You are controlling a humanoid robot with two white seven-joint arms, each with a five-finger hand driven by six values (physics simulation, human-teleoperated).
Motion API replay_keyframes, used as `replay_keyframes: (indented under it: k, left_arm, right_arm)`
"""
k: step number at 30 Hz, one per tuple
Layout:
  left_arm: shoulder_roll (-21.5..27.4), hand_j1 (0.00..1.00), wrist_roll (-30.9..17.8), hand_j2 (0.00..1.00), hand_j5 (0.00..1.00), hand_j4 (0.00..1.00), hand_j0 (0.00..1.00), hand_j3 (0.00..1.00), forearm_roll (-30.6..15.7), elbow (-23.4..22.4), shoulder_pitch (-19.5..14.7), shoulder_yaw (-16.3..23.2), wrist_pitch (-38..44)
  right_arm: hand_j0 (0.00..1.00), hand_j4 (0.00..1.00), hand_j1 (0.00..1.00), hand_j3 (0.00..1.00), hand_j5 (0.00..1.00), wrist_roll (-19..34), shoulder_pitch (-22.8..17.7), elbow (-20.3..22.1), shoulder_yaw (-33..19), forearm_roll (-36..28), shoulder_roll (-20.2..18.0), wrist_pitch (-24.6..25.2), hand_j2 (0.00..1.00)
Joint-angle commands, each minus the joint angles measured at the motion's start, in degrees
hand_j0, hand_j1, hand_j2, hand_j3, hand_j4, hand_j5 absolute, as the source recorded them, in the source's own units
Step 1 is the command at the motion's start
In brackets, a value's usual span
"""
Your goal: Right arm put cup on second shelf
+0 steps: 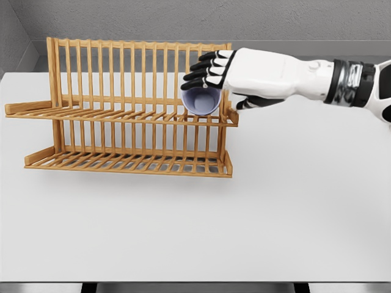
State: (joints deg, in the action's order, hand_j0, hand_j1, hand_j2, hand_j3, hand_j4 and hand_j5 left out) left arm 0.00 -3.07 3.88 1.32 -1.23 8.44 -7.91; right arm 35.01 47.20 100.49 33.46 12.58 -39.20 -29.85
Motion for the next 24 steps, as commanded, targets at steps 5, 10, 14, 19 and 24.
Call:
replay_keyframes:
  k: [5,10,14,19,24]
  left_arm:
    - [0.0,1.0,0.0,1.0,1.0,1.0,1.0,1.0,0.0,0.1,0.0,0.0,0.0]
    - [0.0,1.0,0.0,1.0,1.0,1.0,1.0,1.0,0.0,0.0,0.0,0.0,0.0]
    - [0.0,1.0,0.0,1.0,1.0,1.0,1.0,1.0,0.0,0.0,0.0,0.0,0.0]
    - [0.0,1.0,0.0,1.0,1.0,1.0,1.0,1.0,0.0,0.0,0.0,0.0,0.0]
    - [0.0,1.0,0.0,1.0,1.0,1.0,1.0,1.0,0.0,0.0,0.0,0.0,0.0]
  right_arm:
    - [1.0,1.0,1.0,1.0,1.0,0.0,-1.1,0.0,-6.0,-0.5,-4.3,-3.2,1.0]
    - [1.0,1.0,1.0,1.0,1.0,0.0,-9.7,0.0,-14.2,-0.7,-9.1,-5.1,1.0]
    - [1.0,1.0,1.0,1.0,1.0,0.0,-16.3,0.0,-19.5,-0.8,-9.3,-5.1,1.0]
    - [1.0,1.0,1.0,1.0,1.0,0.0,-23.6,-0.1,-24.9,-0.5,-7.0,-5.1,1.0]
    - [1.0,1.0,1.0,1.0,1.0,0.0,-26.3,-0.2,-25.0,-0.6,-6.1,-5.1,1.0]
